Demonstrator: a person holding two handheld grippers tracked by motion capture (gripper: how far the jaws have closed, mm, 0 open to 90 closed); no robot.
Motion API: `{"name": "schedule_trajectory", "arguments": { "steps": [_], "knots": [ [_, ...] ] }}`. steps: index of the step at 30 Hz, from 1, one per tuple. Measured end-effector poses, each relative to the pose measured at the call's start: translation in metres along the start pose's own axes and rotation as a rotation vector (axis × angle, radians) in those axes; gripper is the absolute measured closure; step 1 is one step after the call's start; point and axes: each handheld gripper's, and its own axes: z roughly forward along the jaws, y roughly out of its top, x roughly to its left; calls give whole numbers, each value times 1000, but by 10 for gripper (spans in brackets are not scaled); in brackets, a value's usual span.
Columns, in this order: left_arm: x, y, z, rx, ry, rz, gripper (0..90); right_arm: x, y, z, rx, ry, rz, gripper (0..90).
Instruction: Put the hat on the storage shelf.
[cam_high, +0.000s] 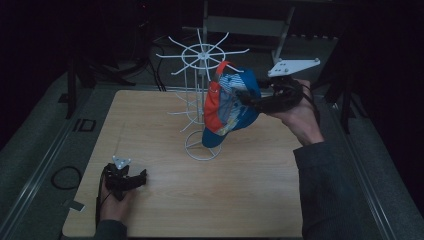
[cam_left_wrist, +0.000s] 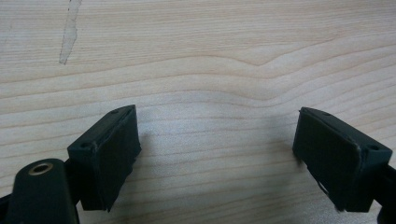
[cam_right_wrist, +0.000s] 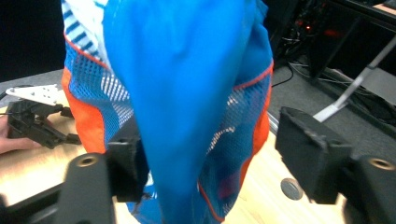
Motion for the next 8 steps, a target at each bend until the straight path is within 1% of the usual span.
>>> {"name": "schedule_trajectory", "arguments": {
  "steps": [1,2,6,8],
  "knots": [
    [0,0,0,0,0,0,150,0,-2,-2,-2,-1,2,276],
    [0,0,0,0,0,0,150,0,-5,-5,-5,-1,8,245],
    [0,0,0,-1,-1,-1,150,0,-10,-8,-6,-5,14,224],
    [0,0,0,0,0,0,150,-3,-16,-12,-11,-9,30,211]
  ]
}}
